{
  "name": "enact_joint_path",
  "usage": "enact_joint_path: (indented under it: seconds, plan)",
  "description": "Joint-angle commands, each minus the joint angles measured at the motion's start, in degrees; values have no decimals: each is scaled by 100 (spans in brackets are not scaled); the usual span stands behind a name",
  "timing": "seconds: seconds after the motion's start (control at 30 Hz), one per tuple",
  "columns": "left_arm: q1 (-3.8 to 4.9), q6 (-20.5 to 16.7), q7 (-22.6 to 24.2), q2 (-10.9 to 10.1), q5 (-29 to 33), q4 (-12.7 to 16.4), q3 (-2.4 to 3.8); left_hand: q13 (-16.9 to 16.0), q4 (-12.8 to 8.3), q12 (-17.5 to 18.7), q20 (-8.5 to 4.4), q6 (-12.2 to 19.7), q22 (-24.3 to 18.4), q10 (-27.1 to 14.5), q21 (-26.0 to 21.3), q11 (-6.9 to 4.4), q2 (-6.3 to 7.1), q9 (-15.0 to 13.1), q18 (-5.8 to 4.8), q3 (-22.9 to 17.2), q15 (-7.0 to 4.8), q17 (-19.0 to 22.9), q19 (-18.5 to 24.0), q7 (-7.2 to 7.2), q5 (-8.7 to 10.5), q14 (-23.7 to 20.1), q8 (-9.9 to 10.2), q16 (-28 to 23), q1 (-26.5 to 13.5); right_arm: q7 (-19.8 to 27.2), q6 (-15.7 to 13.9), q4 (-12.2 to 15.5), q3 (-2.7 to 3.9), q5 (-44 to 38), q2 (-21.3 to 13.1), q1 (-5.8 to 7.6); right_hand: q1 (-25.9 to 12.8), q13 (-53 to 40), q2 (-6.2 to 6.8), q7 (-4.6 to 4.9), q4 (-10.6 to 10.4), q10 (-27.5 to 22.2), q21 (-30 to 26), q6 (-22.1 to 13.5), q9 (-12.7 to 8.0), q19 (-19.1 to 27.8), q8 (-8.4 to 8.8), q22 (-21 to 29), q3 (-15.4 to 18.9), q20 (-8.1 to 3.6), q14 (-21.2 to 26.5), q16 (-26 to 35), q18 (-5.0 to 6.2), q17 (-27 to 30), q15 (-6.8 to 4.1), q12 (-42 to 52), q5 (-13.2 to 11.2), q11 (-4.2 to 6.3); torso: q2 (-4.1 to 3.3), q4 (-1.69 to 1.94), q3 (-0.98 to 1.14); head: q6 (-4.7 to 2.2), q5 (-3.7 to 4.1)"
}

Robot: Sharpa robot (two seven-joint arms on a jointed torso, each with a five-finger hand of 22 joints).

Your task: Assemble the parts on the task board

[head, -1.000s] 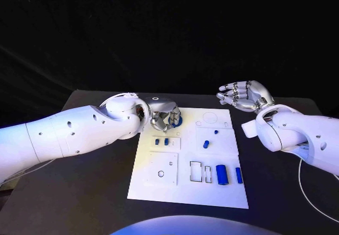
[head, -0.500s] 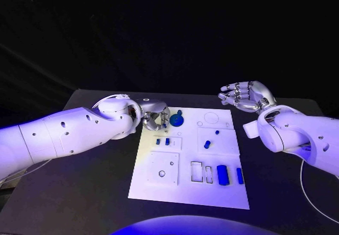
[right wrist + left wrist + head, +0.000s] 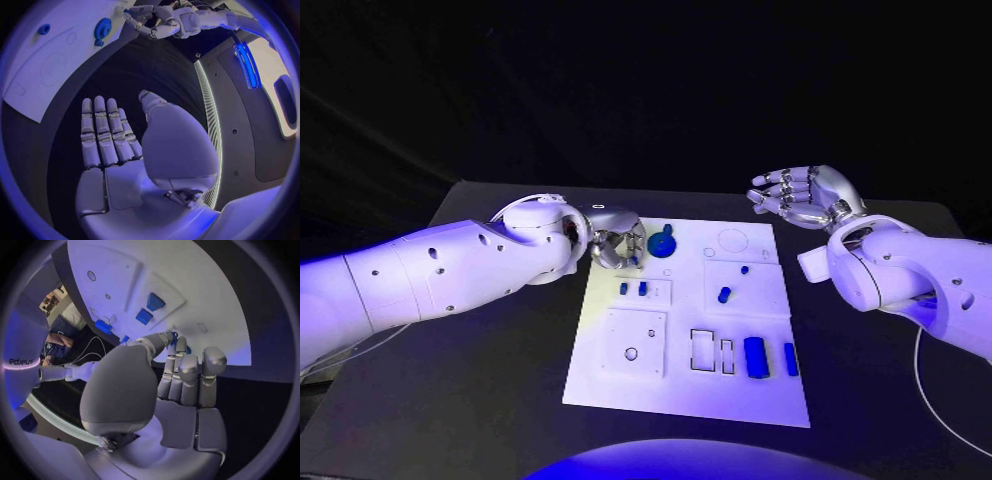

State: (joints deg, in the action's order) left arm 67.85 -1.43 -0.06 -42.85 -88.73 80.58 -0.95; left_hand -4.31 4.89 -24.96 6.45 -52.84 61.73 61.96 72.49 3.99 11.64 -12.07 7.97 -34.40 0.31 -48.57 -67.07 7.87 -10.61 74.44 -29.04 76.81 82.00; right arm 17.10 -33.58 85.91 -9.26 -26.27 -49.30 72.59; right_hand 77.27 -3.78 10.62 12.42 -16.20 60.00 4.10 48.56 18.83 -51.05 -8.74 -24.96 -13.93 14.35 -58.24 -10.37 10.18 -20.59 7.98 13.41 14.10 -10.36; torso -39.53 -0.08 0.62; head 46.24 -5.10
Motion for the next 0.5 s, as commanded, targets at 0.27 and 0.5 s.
enact_joint_path:
  seconds: [0.27,0.5]
  plan:
    - [-15,127,31,54,102,-3,-1,0,-30,32,17,-21,-1,35,9,15,0,8,-104,0,0,-3,-24,-4,-10,26,25,38,-40,67,47,-1,2,-55,3,-6,9,4,-56,164,13,-39,-19,-24,-6,18,21,8,22,25,16,28,24,8,5,32,-15,10,-1,-6,1,-12,18]
    - [-17,171,26,80,115,-15,-2,0,-31,40,17,-20,0,37,10,15,2,8,-104,1,1,-3,-23,-3,-9,26,31,39,-44,70,47,-2,2,-55,6,-7,9,4,-56,164,13,-39,-19,-24,-6,18,21,8,22,25,16,28,24,8,5,32,-15,10,0,1,1,-13,24]
